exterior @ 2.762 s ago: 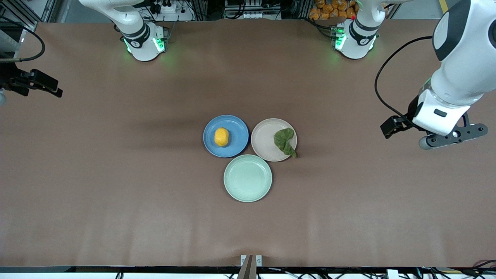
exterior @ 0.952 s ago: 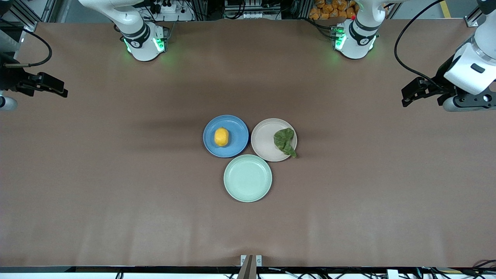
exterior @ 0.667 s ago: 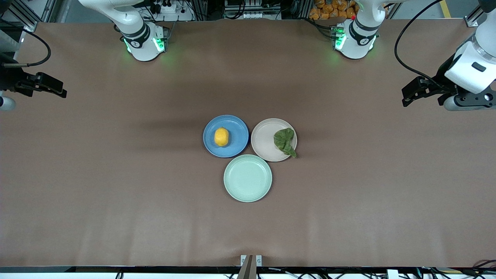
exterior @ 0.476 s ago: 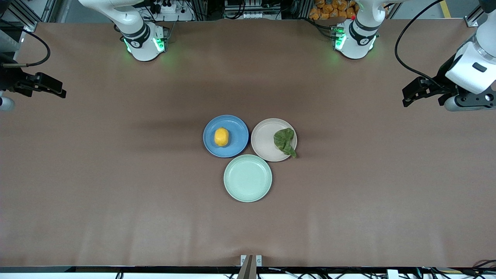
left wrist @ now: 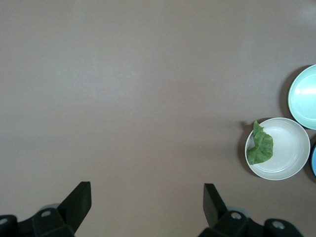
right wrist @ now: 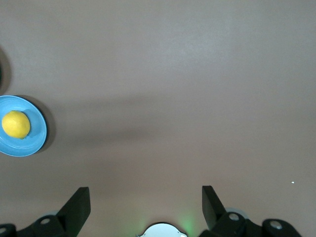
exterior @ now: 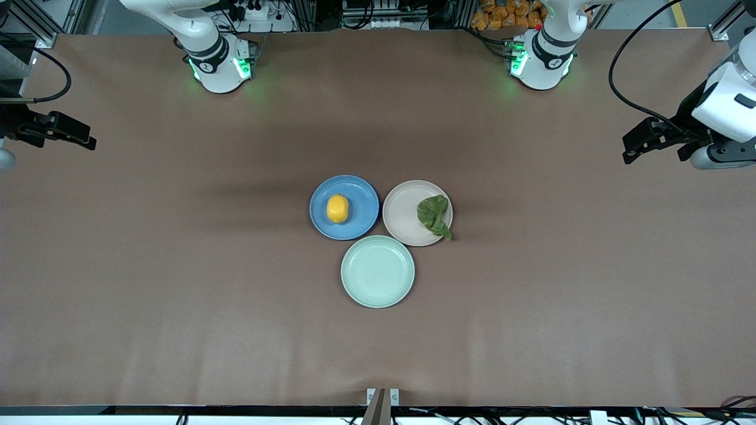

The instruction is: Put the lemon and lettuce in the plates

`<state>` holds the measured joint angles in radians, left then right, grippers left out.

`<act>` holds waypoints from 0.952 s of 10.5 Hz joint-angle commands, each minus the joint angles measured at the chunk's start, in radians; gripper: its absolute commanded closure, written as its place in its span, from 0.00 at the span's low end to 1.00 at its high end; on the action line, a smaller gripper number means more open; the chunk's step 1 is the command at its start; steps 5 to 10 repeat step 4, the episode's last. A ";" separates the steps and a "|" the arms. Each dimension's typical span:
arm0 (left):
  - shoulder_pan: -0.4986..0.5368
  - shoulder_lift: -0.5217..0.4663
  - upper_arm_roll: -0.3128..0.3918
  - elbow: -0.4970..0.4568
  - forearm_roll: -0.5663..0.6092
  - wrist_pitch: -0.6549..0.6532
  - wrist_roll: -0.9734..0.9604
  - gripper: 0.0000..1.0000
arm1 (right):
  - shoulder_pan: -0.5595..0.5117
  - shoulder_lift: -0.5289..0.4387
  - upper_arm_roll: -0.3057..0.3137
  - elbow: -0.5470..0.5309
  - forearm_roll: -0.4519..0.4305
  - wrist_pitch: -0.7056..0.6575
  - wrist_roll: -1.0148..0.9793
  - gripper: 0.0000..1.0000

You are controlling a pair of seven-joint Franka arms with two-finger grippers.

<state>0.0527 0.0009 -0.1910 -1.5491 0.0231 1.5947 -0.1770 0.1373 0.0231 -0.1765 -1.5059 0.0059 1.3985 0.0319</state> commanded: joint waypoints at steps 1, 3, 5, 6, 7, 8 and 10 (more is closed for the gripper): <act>0.004 -0.009 -0.004 0.009 0.024 -0.007 0.034 0.00 | -0.019 0.014 0.005 0.029 -0.014 -0.015 -0.006 0.00; 0.007 -0.010 -0.001 0.009 0.023 -0.007 0.050 0.00 | -0.018 0.014 0.005 0.029 -0.015 -0.015 -0.007 0.00; 0.009 -0.012 -0.001 0.009 0.023 -0.007 0.054 0.00 | -0.018 0.014 0.005 0.029 -0.015 -0.015 -0.007 0.00; 0.009 -0.012 -0.001 0.009 0.023 -0.007 0.054 0.00 | -0.018 0.014 0.005 0.029 -0.015 -0.015 -0.007 0.00; 0.009 -0.012 -0.001 0.009 0.023 -0.007 0.054 0.00 | -0.018 0.014 0.005 0.029 -0.015 -0.015 -0.007 0.00; 0.009 -0.012 -0.001 0.009 0.023 -0.007 0.054 0.00 | -0.018 0.014 0.005 0.029 -0.015 -0.015 -0.007 0.00; 0.009 -0.012 -0.001 0.009 0.023 -0.007 0.054 0.00 | -0.018 0.014 0.005 0.029 -0.015 -0.015 -0.007 0.00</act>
